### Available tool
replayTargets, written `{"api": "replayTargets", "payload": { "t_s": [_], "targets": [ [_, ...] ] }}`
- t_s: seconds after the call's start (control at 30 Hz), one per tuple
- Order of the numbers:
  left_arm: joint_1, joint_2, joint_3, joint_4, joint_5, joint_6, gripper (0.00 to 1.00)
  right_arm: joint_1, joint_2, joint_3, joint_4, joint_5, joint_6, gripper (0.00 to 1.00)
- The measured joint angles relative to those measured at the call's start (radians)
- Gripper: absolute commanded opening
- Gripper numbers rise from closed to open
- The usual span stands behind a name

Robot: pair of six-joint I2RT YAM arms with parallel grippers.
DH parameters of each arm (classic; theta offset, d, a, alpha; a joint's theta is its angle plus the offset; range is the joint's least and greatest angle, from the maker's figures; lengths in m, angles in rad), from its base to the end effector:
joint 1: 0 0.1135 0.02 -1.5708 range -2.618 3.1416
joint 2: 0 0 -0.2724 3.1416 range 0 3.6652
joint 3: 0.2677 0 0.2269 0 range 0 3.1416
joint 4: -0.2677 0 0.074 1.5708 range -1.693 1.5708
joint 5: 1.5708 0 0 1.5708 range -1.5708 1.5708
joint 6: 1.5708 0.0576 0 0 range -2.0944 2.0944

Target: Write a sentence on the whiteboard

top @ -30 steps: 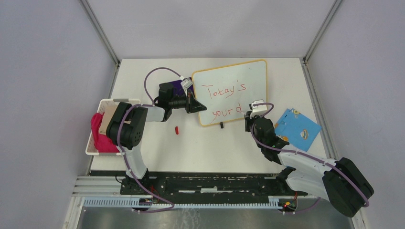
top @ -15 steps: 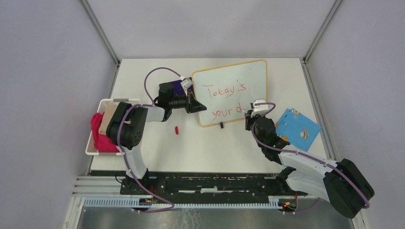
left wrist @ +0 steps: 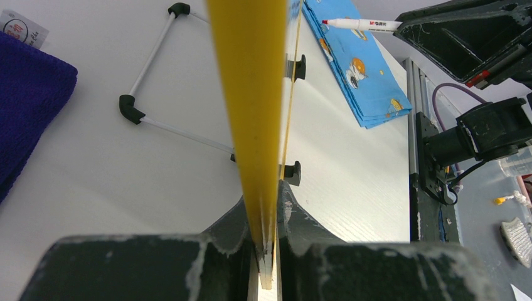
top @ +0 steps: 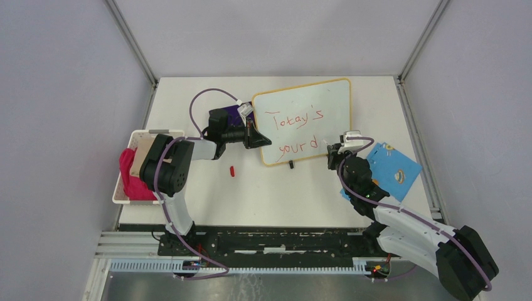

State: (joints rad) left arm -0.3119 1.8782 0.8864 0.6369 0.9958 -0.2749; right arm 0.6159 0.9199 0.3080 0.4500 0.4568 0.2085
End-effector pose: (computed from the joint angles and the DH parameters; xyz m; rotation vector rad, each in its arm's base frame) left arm 0.3384 -0.1599 0.1862 0.7350 1.8396 -1.3370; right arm 0.1719 0.0905 0.2334 -0.0149 1.7206 0.2153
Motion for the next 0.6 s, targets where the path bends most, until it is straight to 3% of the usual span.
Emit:
{"api": "replayTargets", "payload": {
  "t_s": [0.6],
  "targets": [
    [-0.010,-0.002,0.003,-0.003,-0.012,0.008,0.02,-0.030,0.087,0.015,-0.002,-0.047,0.058,0.00]
  ]
}}
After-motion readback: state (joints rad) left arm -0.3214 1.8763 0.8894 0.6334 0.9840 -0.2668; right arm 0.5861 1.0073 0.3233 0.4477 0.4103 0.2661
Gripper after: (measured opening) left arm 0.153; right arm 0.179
